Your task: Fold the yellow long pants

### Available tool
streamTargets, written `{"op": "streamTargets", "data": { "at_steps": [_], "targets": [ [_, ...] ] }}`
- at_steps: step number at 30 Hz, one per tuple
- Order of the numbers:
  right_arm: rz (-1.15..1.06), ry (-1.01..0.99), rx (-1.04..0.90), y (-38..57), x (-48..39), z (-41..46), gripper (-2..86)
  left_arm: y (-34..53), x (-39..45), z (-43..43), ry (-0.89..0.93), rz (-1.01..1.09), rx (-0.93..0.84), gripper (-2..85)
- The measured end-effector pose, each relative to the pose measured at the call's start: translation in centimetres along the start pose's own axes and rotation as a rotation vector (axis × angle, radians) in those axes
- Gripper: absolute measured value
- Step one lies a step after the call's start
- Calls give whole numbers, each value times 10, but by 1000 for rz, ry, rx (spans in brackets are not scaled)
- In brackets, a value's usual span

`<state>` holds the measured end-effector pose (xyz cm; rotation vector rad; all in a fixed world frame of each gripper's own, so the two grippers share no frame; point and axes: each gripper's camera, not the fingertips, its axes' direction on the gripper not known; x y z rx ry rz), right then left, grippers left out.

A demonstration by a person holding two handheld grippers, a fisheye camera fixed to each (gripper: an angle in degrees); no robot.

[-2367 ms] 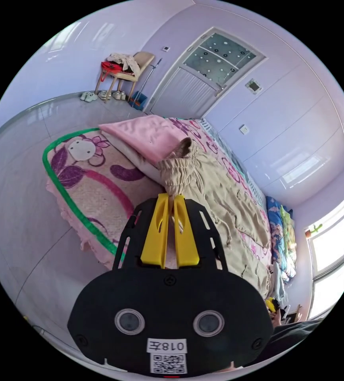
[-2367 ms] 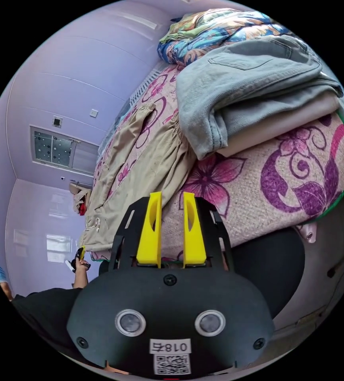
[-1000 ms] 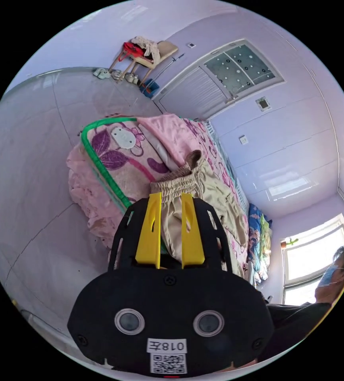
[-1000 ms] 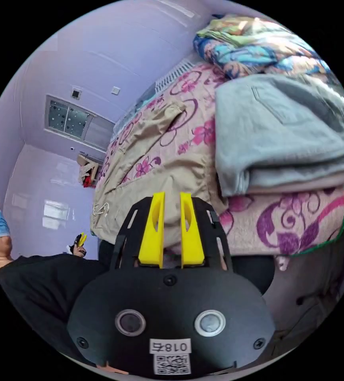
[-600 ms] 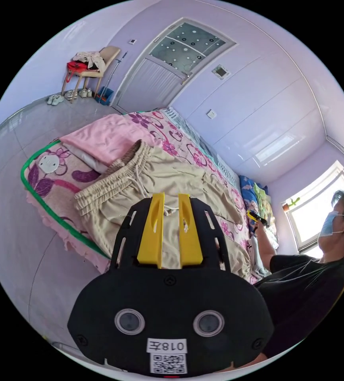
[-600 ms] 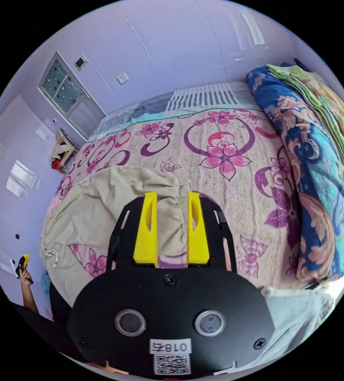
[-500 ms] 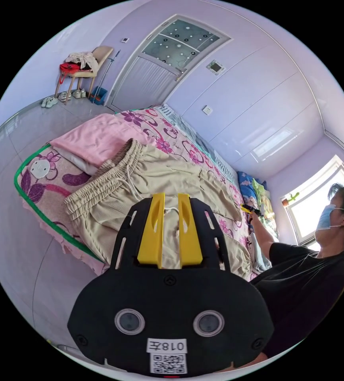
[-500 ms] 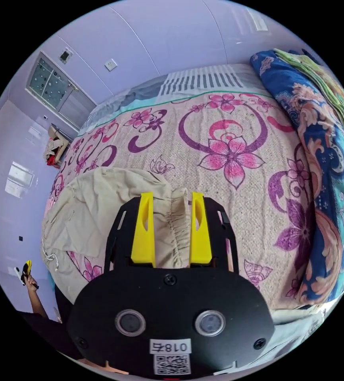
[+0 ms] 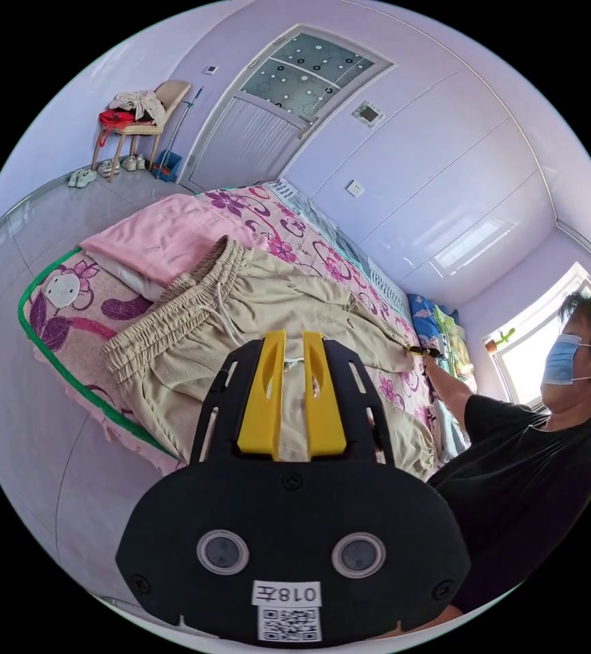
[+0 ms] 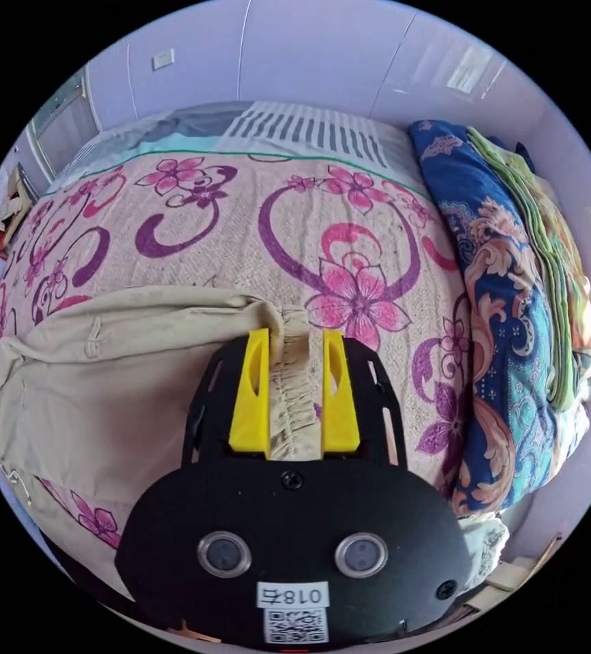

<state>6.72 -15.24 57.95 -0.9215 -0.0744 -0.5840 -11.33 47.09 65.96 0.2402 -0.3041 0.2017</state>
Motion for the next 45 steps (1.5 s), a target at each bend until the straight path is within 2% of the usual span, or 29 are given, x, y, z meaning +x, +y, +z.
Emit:
{"op": "streamTargets", "data": {
  "at_steps": [1, 5, 9, 11, 15, 17, 19, 22, 24, 26, 29, 31, 33, 36, 39, 42, 45],
  "targets": [
    [28, -3, -22, 3, 3, 2, 122, 0, 1, -3, 4, -3, 4, 49],
    [131, -112, 110, 28, 31, -39, 133, -6, 8, -22, 2, 10, 35, 48],
    [129, -195, 285, 58, 38, -89, 116, -47, 34, -3, -37, 133, 24, 49],
    [-54, -375, 286, 61, 10, -103, 105, -76, 51, 17, -88, 232, 10, 55],
    [-331, -655, 160, 51, -63, -110, 105, -152, 88, 81, -337, 466, -49, 64],
    [-461, -795, 50, 39, -120, -111, 100, -182, 95, 112, -349, 525, -109, 63],
    [-544, -835, -52, 27, -167, -108, 96, -205, 102, 142, -279, 581, -169, 53],
    [-648, -768, -231, 7, -243, -89, 85, -235, 109, 197, -134, 604, -321, 51],
    [-655, -720, -348, -8, -278, -70, 78, -251, 101, 239, -69, 512, -425, 61],
    [-598, -482, -261, -26, -304, -61, 67, -258, 92, 256, -154, 445, -411, 63],
    [-607, -322, 8, -24, -325, -73, 65, -261, 81, 259, -310, 370, -301, 63],
    [-669, -239, 66, -13, -340, -71, 73, -258, 75, 259, -293, 333, -278, 60],
    [-720, -225, 42, -3, -345, -64, 77, -252, 79, 254, -265, 320, -248, 57],
    [-684, -355, 5, 7, -314, -64, 77, -241, 100, 232, -300, 379, -139, 48],
    [-512, -483, 108, 19, -234, -79, 52, -227, 123, 225, -303, 512, -111, 26],
    [-268, -409, 60, 24, -143, -59, 39, -227, 126, 252, -328, 506, -253, 32],
    [-111, -324, -53, 16, -85, -22, 45, -229, 127, 263, -345, 429, -220, 41]
  ]
}}
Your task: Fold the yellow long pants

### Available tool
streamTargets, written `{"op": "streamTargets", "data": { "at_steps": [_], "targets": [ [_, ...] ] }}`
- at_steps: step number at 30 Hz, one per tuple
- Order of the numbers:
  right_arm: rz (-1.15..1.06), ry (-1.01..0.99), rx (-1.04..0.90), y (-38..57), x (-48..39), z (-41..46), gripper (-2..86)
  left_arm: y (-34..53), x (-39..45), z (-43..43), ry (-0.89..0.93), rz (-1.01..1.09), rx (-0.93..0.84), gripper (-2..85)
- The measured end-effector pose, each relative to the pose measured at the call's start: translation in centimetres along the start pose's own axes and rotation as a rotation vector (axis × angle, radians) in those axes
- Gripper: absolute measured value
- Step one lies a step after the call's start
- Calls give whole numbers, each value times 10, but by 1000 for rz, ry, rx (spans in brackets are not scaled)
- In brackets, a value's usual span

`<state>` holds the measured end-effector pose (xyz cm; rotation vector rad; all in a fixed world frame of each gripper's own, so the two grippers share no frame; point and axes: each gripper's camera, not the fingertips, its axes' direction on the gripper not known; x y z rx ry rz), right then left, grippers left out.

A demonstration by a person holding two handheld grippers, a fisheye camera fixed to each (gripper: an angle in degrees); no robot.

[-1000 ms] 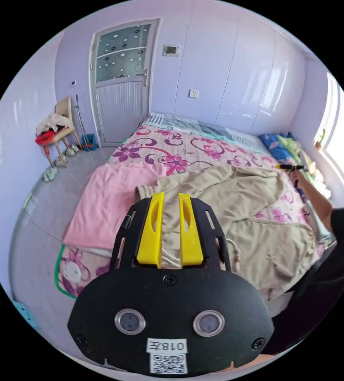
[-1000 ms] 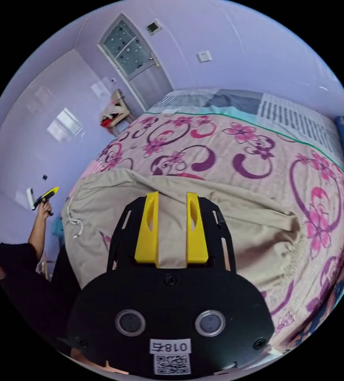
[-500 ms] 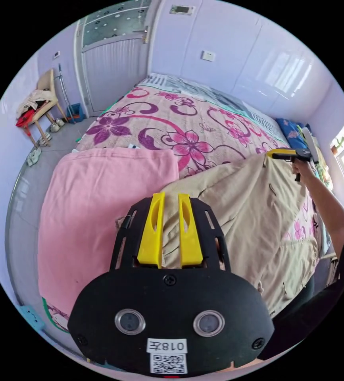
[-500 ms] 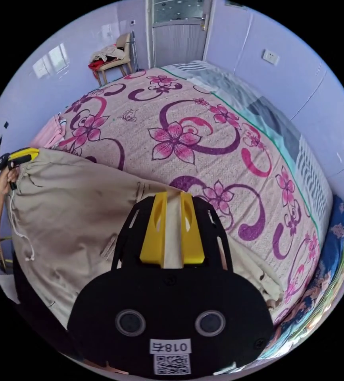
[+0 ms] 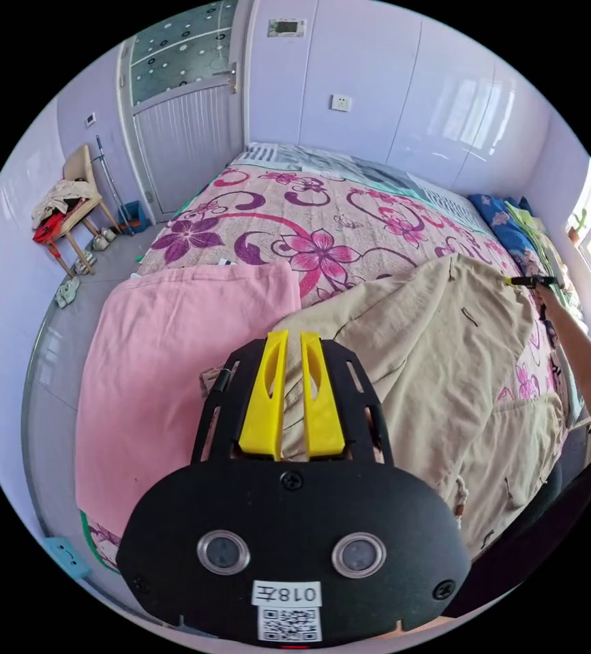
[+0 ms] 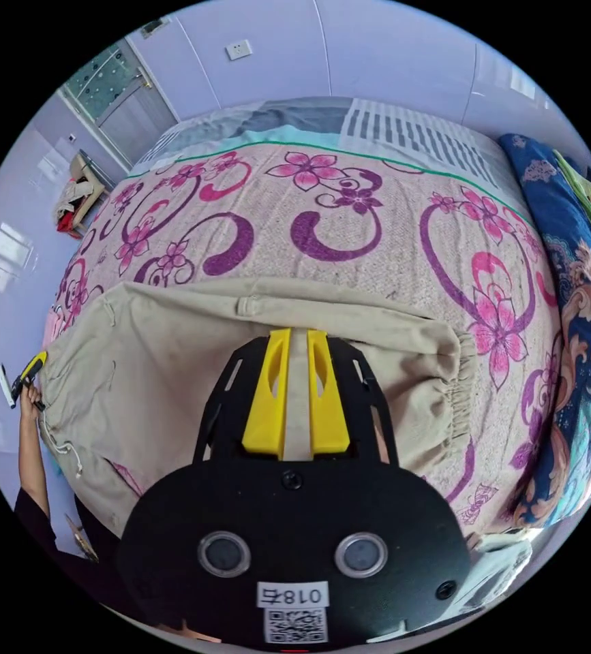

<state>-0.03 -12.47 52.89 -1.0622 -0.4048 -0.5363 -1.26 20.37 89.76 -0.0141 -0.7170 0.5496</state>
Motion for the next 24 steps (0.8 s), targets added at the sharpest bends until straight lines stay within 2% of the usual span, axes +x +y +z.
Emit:
{"op": "streamTargets", "data": {
  "at_steps": [5, 9, 12, 15, 18, 20, 24],
  "targets": [
    [59, 73, -16, -30, 27, 25, 32, -5, 10, 19, -46, -81, -40, 49],
    [96, 69, 136, -42, 34, 22, 28, 4, 30, 5, -129, -86, 56, 49],
    [108, 18, 80, -54, 50, 39, 37, 16, 39, 0, -126, -79, 76, 50],
    [135, -122, 61, -54, 73, 44, 60, 37, 53, -12, -94, -66, 119, 49],
    [135, -326, 170, -31, 98, 16, 69, 73, 73, -44, -84, -31, 217, 50],
    [117, -476, 289, 17, 116, -18, 72, 105, 80, -69, -83, -31, 287, 52],
    [78, -547, 338, 122, 129, -60, 77, 199, 65, -124, -38, -135, 394, 63]
  ]
}}
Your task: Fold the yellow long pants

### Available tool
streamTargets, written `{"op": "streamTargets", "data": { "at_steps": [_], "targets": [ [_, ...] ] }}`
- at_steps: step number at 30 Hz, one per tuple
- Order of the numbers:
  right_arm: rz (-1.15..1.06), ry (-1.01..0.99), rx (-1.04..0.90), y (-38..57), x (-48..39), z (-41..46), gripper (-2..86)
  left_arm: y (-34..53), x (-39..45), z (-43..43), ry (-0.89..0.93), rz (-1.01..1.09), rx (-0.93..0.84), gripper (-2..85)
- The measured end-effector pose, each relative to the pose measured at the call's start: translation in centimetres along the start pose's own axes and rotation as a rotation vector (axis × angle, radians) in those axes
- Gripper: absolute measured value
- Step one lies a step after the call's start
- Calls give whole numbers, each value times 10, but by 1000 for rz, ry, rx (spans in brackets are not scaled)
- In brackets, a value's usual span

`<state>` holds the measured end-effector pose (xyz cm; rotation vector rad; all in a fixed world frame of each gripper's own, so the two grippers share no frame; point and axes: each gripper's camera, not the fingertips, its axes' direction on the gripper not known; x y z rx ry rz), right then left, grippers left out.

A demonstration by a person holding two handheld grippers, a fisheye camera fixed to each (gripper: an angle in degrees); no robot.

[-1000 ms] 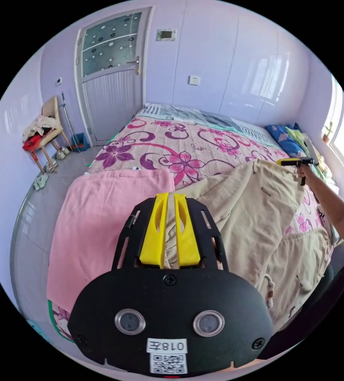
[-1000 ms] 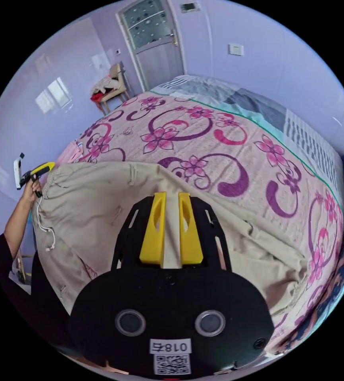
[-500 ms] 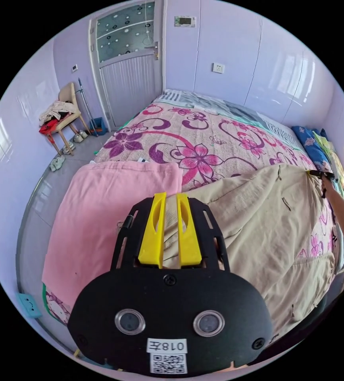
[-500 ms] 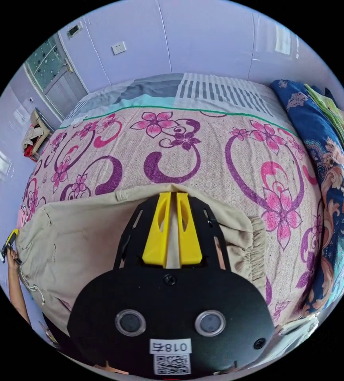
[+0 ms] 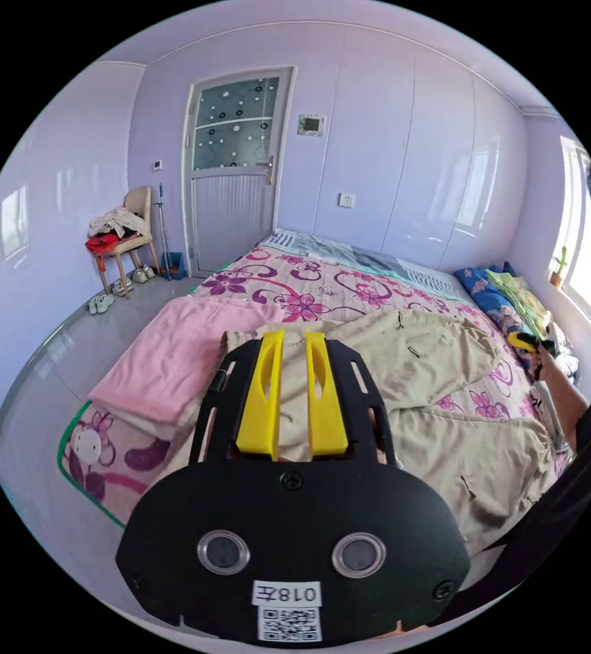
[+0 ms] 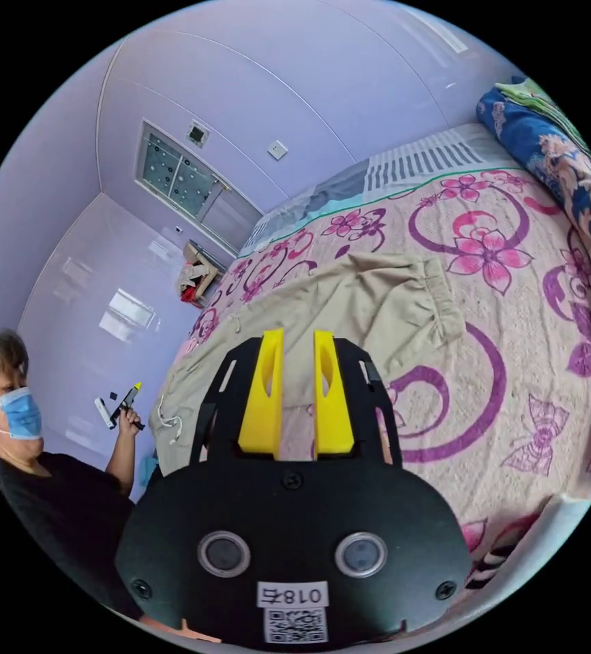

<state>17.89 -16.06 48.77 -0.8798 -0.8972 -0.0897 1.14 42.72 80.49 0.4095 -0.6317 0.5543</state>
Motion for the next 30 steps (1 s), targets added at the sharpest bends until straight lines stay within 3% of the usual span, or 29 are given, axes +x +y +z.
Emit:
{"op": "streamTargets", "data": {
  "at_steps": [3, 8, 14, 18, 23, 30],
  "targets": [
    [6, -22, -21, 87, -19, -58, 80, 54, -39, -51, -5, -148, 2, 74],
    [220, -9, -46, 234, -49, -127, 87, 139, -97, -104, -46, -384, -34, 84],
    [487, 78, -65, 343, -62, -143, 104, 218, -149, -104, 41, -617, -98, 98],
    [521, 94, -154, 361, -54, -117, 117, 252, -169, -80, 107, -670, -186, 106],
    [506, 215, -90, 339, -48, -104, 124, 276, -183, -65, 189, -704, -218, 109],
    [604, 160, -50, 322, -14, -94, 131, 303, -197, -52, 310, -729, -218, 110]
  ]
}}
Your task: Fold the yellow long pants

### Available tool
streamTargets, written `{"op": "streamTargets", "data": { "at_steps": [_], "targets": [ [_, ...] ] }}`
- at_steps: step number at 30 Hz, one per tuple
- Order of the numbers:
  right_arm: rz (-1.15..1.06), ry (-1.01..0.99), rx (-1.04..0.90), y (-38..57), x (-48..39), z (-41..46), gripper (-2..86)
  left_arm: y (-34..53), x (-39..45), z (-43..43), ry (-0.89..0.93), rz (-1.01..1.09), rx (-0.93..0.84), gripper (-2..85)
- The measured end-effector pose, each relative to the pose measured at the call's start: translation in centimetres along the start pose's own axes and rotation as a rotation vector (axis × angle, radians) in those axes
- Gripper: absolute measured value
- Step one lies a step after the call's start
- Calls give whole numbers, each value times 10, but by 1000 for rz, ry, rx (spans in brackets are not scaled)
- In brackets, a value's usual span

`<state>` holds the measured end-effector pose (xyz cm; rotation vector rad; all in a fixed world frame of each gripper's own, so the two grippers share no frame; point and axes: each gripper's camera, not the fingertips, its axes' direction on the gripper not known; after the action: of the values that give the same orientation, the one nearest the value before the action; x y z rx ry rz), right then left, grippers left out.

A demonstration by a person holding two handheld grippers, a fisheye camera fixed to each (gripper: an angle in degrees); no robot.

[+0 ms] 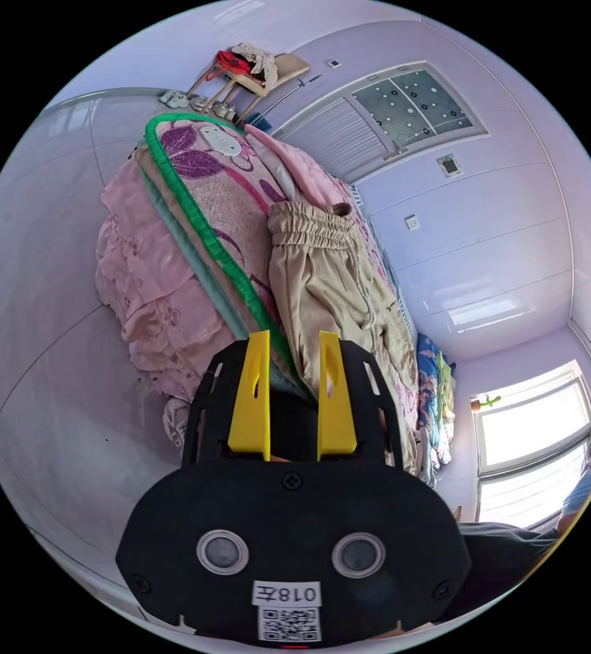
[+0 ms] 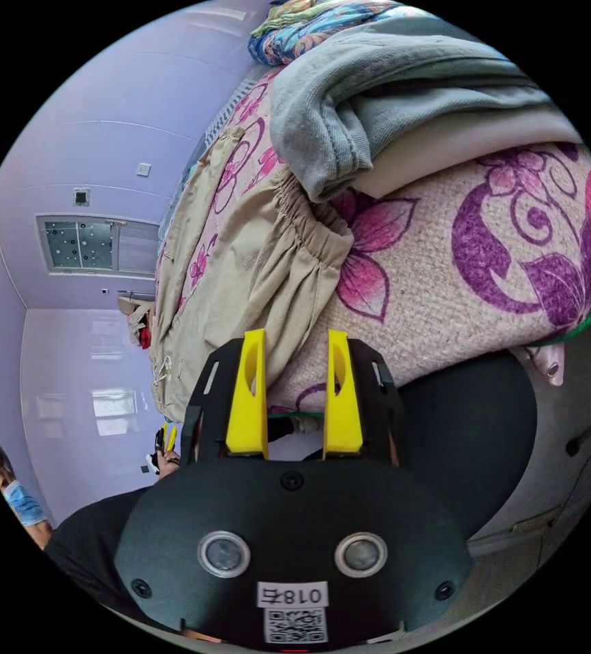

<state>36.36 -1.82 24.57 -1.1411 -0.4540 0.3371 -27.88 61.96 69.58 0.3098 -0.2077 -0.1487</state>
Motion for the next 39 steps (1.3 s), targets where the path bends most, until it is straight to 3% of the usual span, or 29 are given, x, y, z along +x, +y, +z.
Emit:
{"op": "streamTargets", "data": {
  "at_steps": [6, 13, 17, 22, 26, 30, 39],
  "targets": [
    [34, -177, 34, -5, -4, -5, 125, -2, -21, 4, 54, -14, -6, 109],
    [15, -30, 31, -15, -21, 1, 15, -6, -34, 16, 118, -39, 12, 113],
    [11, -71, 53, -9, -28, -11, 4, -20, -28, 12, 21, -9, 64, 121],
    [3, -141, 90, -5, -37, -29, 1, -52, -16, 29, -106, 43, 1, 130],
    [-9, -225, 121, -4, -46, -45, 1, -64, -8, 39, -245, 66, -68, 37],
    [-16, -353, 170, -5, -52, -63, 0, -62, -5, 21, -60, 111, -43, -5],
    [-80, -623, 323, -59, -97, -118, -1, -90, 32, -16, 301, 140, -26, -9]
  ]
}}
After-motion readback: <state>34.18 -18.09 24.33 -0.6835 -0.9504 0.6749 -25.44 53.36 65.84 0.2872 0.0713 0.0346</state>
